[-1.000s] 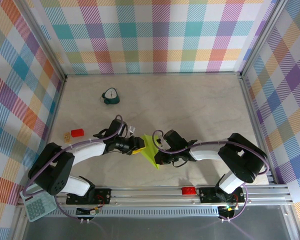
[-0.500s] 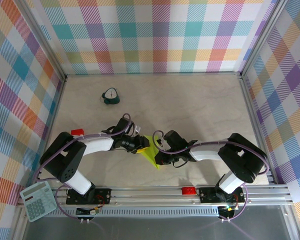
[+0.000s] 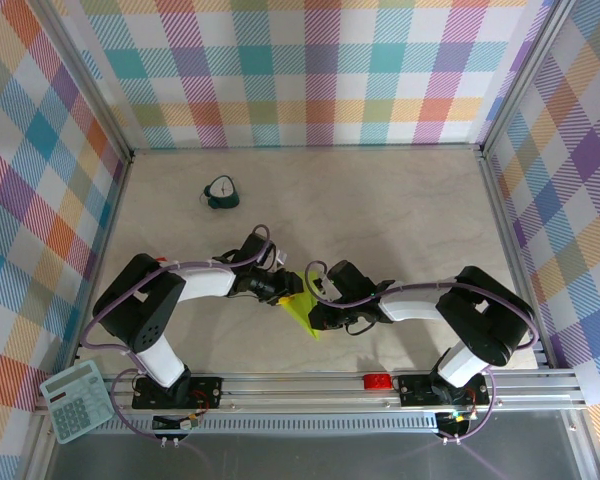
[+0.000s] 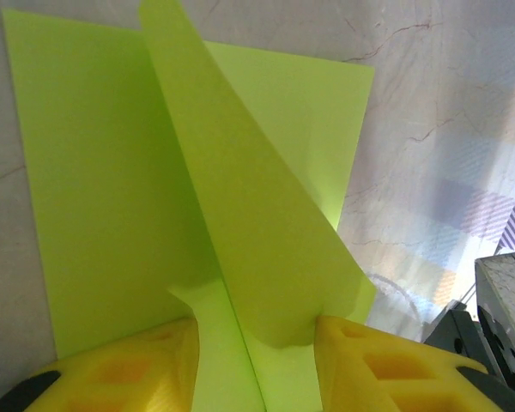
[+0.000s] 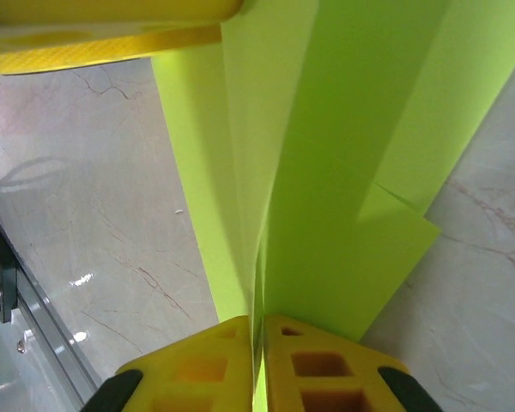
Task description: Fold a paper plane with a square sheet of paper (fold left side to right side)
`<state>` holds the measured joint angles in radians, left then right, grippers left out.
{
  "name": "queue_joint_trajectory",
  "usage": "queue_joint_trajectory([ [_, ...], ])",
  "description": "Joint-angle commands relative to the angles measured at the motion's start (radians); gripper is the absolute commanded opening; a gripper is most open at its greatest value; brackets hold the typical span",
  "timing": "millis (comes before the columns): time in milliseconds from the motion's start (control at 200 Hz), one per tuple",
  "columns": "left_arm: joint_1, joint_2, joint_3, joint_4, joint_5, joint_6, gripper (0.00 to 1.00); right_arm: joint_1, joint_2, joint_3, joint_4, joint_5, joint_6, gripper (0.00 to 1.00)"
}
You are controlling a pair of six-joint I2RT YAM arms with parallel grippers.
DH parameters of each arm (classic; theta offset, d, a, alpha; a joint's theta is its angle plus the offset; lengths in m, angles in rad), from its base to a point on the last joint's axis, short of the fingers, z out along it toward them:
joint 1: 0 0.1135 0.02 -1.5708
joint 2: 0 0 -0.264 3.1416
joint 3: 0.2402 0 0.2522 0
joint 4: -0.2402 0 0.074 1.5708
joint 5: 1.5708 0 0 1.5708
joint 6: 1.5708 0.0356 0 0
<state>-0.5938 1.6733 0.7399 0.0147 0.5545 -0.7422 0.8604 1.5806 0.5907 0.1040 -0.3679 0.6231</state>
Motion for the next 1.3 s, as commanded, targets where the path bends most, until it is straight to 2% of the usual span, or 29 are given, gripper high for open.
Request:
queue_joint_trajectory([
  [0,-0.008,0.023,0.022,-0.064,-0.041,0.030,0.40,-0.004,-0.017,0.021,-0.047,-0.006,-0.016,0.16],
  [270,-0.012,0.044,0.019,-0.076,-0.054,0.033,0.40,-0.022,-0.090,0.040,-0.043,-0.031,-0.007,0.29],
  [410,-0.014,0.041,0.019,-0.076,-0.057,0.035,0.40,-0.074,-0.139,0.009,0.000,-0.081,0.019,0.39],
  [530,-0.014,0.039,0.019,-0.076,-0.059,0.033,0.40,-0.130,-0.137,-0.008,0.042,-0.136,0.044,0.42],
  [950,-0.017,0.033,0.017,-0.077,-0.062,0.030,0.40,-0.143,0.014,0.053,0.113,-0.217,0.062,0.40],
  [1295,-0.017,0.033,0.018,-0.078,-0.065,0.031,0.40,-0.143,0.071,0.077,0.100,-0.214,0.057,0.22],
])
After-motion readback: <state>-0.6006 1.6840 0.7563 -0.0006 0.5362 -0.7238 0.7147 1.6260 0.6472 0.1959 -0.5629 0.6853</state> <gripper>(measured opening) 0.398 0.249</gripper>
